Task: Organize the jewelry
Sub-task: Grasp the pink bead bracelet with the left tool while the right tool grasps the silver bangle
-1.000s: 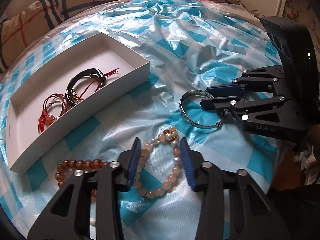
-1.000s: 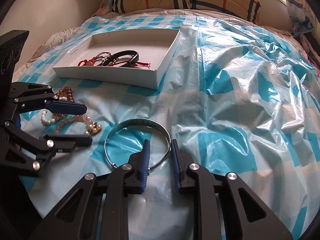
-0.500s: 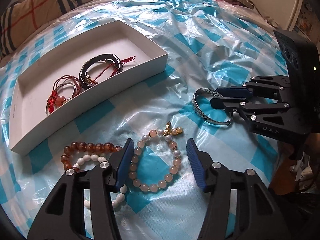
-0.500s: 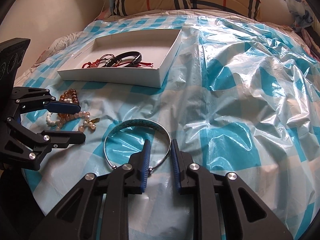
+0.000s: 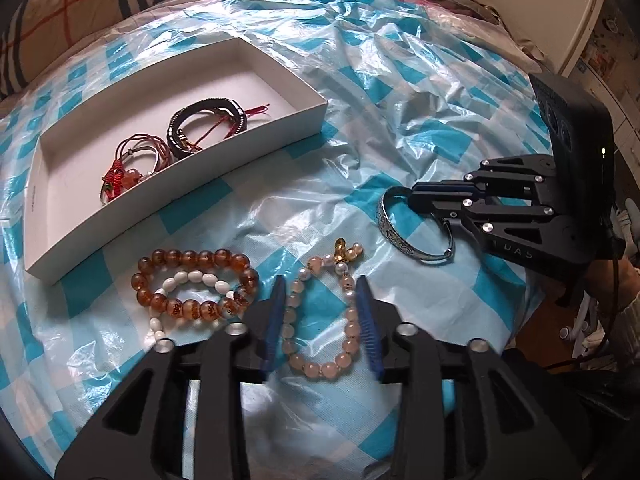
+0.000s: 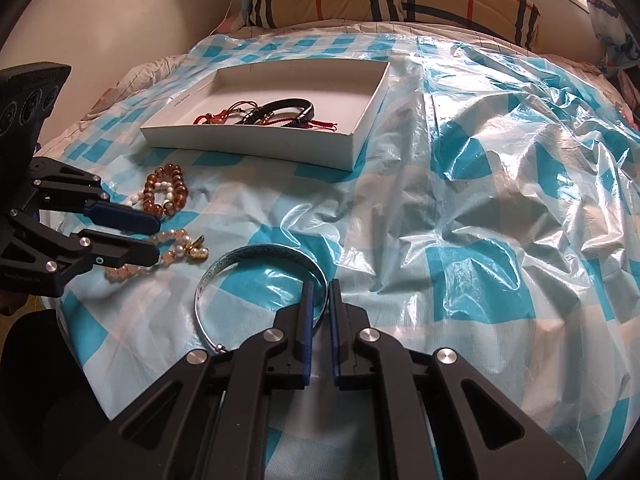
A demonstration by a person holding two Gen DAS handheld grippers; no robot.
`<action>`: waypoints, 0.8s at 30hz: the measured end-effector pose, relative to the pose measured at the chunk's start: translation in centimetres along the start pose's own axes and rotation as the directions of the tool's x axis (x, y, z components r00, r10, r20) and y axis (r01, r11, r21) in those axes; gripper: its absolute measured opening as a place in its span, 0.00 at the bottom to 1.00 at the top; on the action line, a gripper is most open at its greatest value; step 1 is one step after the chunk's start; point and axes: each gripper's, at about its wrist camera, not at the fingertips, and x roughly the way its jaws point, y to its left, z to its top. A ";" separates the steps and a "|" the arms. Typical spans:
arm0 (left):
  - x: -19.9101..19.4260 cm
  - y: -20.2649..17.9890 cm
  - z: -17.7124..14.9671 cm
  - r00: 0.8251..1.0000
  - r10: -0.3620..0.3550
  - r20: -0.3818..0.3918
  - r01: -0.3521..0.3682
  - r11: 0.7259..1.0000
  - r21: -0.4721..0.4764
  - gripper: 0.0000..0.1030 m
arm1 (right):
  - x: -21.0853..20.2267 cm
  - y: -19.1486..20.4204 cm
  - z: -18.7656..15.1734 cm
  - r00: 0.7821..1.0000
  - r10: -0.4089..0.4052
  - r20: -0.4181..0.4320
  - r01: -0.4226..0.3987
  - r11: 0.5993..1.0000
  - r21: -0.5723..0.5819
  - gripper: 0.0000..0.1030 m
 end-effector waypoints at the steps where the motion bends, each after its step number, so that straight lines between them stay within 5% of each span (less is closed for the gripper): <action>1: 0.2 0.2 0.0 1.000 0.003 0.003 -0.003 1.000 -0.007 0.48 | 0.0 0.0 -0.1 1.000 0.001 0.005 -0.001 1.000 0.002 0.08; 5: 1.2 0.0 -0.8 0.999 0.000 -0.037 0.000 1.000 0.000 0.45 | -0.3 0.2 -0.2 1.000 0.025 0.019 -0.025 1.000 -0.002 0.08; 7: 0.7 -0.2 -1.2 0.997 -0.050 -0.054 0.050 0.999 0.004 0.31 | -0.8 1.1 -0.3 0.998 0.053 0.029 -0.052 0.998 -0.041 0.08; 9: 0.1 -0.6 -1.8 0.996 -0.061 -0.069 0.063 0.998 0.027 0.29 | -1.2 2.1 -0.2 0.996 0.081 0.030 -0.078 0.993 -0.086 0.08; 24: -0.5 1.8 -2.5 0.998 -0.043 -0.042 0.038 0.993 -0.109 0.39 | 0.3 2.1 -0.1 0.993 0.115 0.001 -0.115 0.993 -0.034 0.10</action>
